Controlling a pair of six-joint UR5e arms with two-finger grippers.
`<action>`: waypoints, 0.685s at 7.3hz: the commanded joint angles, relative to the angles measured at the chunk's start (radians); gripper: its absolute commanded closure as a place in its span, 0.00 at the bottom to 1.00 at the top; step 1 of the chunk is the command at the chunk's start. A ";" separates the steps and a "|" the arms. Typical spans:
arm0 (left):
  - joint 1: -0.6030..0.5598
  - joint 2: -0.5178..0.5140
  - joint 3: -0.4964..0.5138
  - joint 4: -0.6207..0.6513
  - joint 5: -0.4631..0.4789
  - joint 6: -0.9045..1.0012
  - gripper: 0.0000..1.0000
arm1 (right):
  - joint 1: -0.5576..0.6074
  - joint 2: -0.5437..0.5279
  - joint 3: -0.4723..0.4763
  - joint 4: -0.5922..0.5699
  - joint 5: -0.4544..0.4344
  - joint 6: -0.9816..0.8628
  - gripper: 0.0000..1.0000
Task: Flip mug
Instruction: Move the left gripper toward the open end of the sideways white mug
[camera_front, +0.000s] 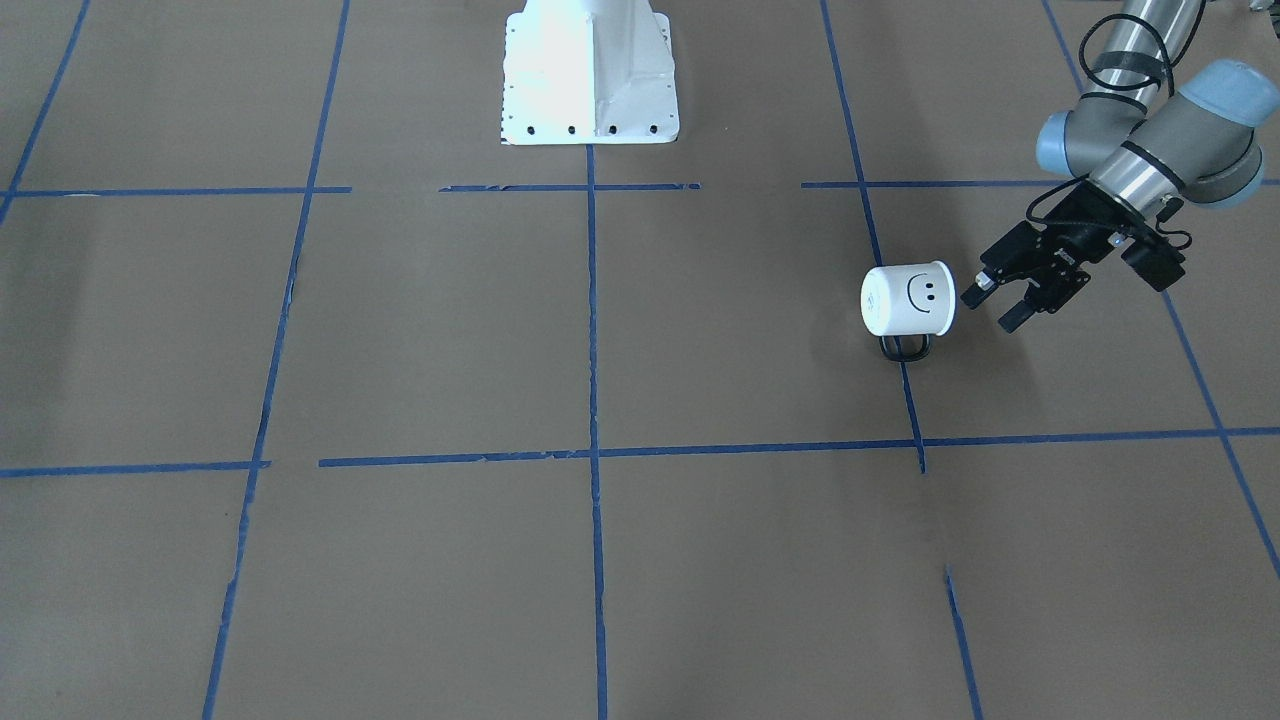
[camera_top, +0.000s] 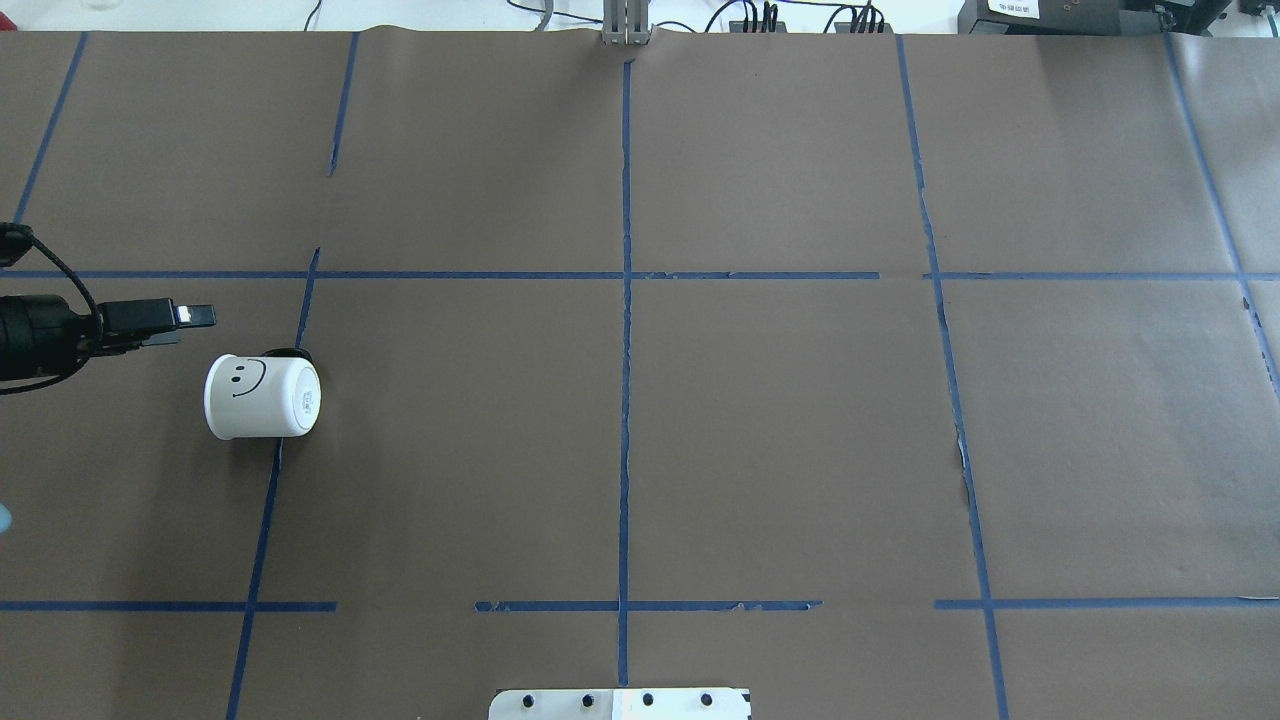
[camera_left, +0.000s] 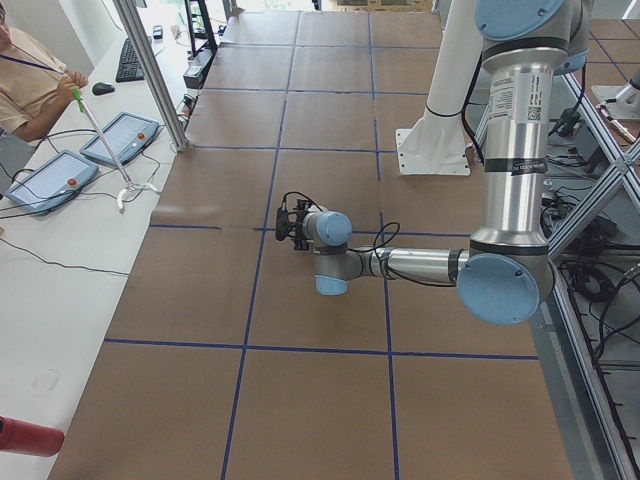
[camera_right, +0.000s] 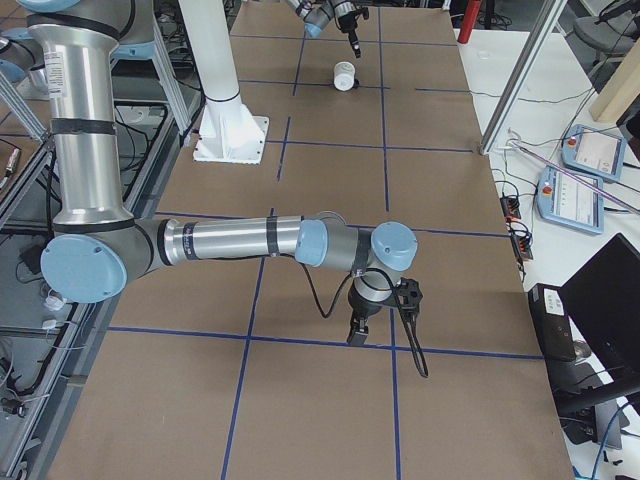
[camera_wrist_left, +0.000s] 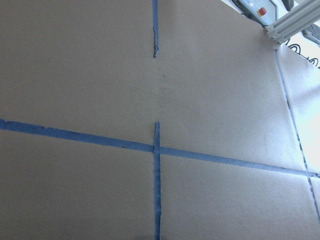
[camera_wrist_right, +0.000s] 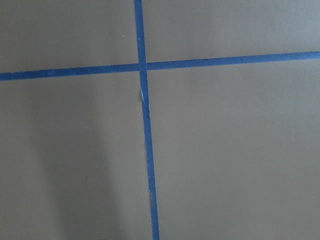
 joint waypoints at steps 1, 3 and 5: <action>0.084 -0.002 0.024 -0.077 0.060 -0.059 0.00 | 0.000 0.000 0.000 0.000 0.000 0.000 0.00; 0.129 -0.017 0.038 -0.106 0.070 -0.099 0.08 | 0.000 0.000 0.000 0.000 0.000 0.000 0.00; 0.144 -0.023 0.041 -0.161 0.037 -0.102 0.78 | 0.000 0.000 0.000 0.000 0.000 0.000 0.00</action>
